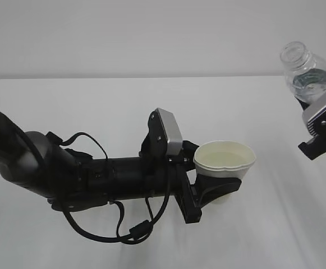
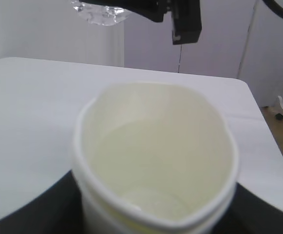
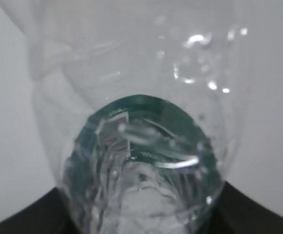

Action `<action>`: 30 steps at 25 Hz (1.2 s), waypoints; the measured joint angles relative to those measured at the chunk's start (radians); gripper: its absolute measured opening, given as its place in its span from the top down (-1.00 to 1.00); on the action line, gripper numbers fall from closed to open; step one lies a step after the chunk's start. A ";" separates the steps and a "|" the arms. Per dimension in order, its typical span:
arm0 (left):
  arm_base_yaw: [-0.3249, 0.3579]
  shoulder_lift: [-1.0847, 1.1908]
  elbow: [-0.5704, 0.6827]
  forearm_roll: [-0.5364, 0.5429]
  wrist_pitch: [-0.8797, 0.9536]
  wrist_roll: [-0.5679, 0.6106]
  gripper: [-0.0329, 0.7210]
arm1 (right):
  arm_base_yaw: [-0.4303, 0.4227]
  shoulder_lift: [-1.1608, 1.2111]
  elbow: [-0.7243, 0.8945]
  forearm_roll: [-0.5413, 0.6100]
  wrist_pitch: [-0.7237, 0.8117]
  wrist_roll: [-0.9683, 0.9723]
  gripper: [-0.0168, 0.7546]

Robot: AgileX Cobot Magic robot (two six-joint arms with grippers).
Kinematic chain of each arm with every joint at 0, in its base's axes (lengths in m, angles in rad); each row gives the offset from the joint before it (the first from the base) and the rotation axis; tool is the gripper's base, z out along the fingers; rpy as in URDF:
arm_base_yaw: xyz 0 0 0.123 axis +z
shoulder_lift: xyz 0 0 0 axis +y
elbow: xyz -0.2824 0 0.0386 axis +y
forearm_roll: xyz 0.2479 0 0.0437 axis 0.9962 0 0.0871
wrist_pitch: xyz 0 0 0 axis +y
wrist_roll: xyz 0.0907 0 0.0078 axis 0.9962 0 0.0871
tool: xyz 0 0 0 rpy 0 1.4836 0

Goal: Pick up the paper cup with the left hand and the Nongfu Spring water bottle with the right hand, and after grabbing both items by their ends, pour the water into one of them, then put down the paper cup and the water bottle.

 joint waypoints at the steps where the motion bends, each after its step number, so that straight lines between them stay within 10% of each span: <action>1: 0.000 0.000 0.000 0.000 0.000 0.000 -0.22 | 0.000 0.000 0.000 0.005 0.000 0.022 -0.01; 30: 0.000 0.000 0.000 0.000 0.000 0.002 -0.21 | 0.000 0.146 0.000 0.033 -0.141 0.618 -0.01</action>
